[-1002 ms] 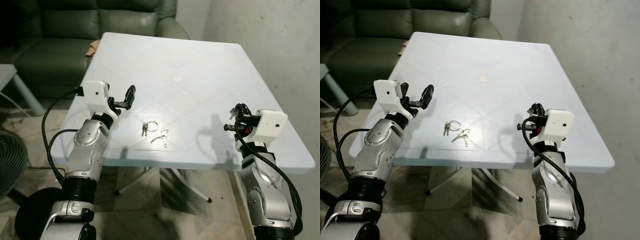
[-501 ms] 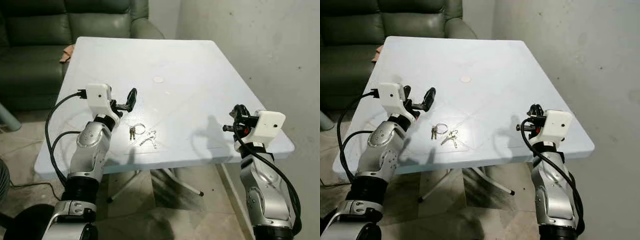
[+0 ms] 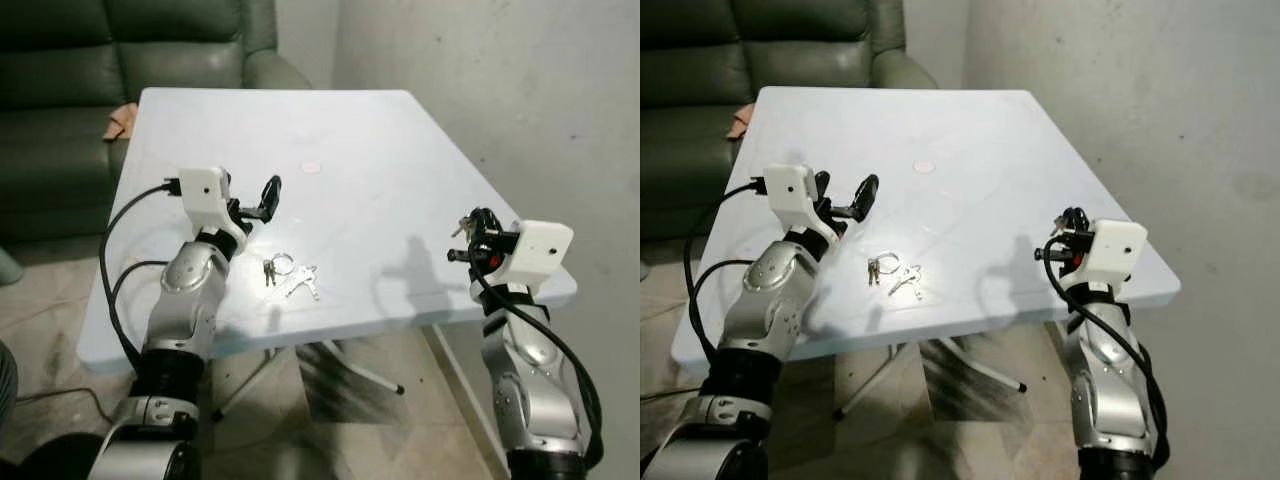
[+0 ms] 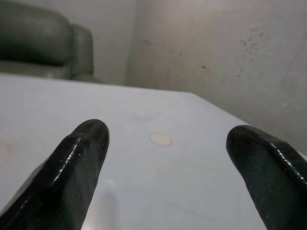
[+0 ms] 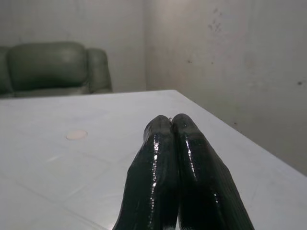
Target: Hang keys on a hook
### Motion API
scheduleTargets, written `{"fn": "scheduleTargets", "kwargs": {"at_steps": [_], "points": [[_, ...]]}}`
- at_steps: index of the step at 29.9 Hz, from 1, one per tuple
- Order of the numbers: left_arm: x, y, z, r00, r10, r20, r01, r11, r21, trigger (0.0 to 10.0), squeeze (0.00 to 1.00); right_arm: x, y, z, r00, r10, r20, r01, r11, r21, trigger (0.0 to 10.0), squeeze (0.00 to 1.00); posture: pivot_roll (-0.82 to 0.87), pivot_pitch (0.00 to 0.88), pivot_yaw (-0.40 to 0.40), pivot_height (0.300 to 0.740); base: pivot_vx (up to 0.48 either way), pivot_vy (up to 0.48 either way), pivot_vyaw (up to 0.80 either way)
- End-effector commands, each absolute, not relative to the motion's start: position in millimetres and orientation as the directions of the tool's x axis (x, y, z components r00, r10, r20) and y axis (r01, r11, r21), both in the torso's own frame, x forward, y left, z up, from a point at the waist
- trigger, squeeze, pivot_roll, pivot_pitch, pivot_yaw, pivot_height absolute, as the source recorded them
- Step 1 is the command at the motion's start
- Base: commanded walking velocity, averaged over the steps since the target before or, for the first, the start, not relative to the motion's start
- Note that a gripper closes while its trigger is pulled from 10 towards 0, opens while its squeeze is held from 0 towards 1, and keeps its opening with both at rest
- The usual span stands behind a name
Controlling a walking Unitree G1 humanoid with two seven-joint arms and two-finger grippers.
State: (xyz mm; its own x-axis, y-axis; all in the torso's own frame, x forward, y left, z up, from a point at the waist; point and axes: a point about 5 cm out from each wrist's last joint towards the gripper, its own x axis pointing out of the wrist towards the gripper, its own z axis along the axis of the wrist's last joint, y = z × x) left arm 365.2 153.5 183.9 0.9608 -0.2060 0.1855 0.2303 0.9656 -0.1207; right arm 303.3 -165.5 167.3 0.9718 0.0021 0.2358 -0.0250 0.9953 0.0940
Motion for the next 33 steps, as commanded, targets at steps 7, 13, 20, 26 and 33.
{"fn": "scheduleTargets", "kwargs": {"at_steps": [7,13,20,26,33], "points": [[367.3,141.5,184.5,0.957,-0.229,0.176,0.252,0.959,-0.126,10.0,0.0,302.8,-176.1,167.0,0.972,-0.026,0.234,0.007,0.997,0.083,10.0,0.0,0.02,0.02,-0.034,0.74,0.0,0.0,-0.75],[367.5,142.3,184.4,0.958,-0.226,0.174,0.249,0.961,-0.123,10.0,0.0,303.2,-175.5,167.1,0.972,-0.025,0.234,0.006,0.996,0.084,10.0,0.0,0.02,0.022,-0.035,0.74,0.0,0.0,-0.76],[366.5,141.8,183.6,0.957,-0.231,0.174,0.253,0.961,-0.115,10.0,0.0,302.1,-175.6,166.4,0.973,-0.026,0.231,0.007,0.996,0.084,10.0,0.0,0.02,0.03,-0.034,0.74,0.0,0.0,-0.75],[366.1,141.6,182.1,0.958,-0.233,0.167,0.251,0.963,-0.102,10.0,0.0,300.5,-177.1,165.1,0.973,-0.034,0.226,0.015,0.996,0.084,10.0,0.0,0.02,0.041,-0.032,0.74,0.0,0.0,-0.75],[366.2,140.6,179.9,0.96,-0.234,0.152,0.25,0.964,-0.095,10.0,0.0,299.0,-179.1,164.1,0.974,-0.047,0.223,0.028,0.996,0.086,10.0,0.0,0.01,0.052,-0.028,0.74,0.0,0.0,-0.75]]}}
